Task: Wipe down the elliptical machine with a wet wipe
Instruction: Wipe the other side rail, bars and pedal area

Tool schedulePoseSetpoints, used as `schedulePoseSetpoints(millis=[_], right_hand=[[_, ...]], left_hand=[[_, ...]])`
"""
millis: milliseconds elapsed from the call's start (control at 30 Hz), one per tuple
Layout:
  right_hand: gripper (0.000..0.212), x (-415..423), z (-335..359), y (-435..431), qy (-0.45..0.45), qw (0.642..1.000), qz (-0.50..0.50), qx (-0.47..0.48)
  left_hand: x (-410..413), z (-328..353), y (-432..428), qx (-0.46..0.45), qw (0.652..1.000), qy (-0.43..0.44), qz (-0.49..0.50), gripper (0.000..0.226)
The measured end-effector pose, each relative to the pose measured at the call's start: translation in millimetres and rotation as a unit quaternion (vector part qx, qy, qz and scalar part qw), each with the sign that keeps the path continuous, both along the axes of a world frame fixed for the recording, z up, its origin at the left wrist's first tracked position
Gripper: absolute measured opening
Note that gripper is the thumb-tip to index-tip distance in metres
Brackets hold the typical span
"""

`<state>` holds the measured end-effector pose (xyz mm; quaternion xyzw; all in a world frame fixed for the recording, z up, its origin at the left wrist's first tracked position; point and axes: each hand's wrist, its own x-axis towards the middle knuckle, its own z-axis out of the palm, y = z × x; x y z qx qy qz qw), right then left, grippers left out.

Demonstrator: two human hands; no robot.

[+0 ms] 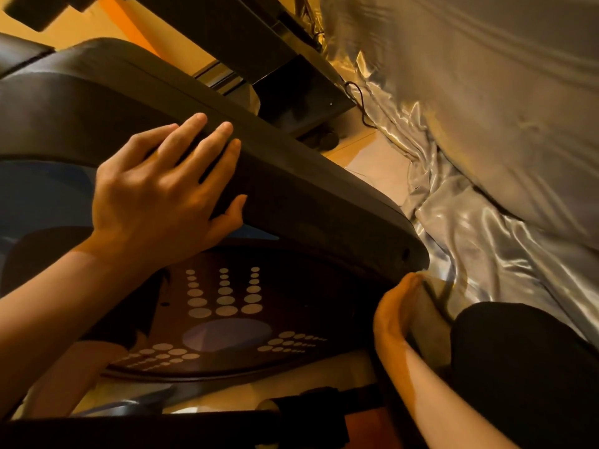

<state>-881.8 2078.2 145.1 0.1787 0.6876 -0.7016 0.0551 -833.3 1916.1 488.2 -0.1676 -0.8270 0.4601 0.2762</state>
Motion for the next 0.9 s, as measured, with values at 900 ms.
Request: schedulePoseSetpoints(millis=[900], right_hand=[[0.062,35,31,-14,0.225,0.968,0.048,0.102]], left_hand=[[-2,-4,-4,0.019,1.0,-0.004,0.007,0.056]])
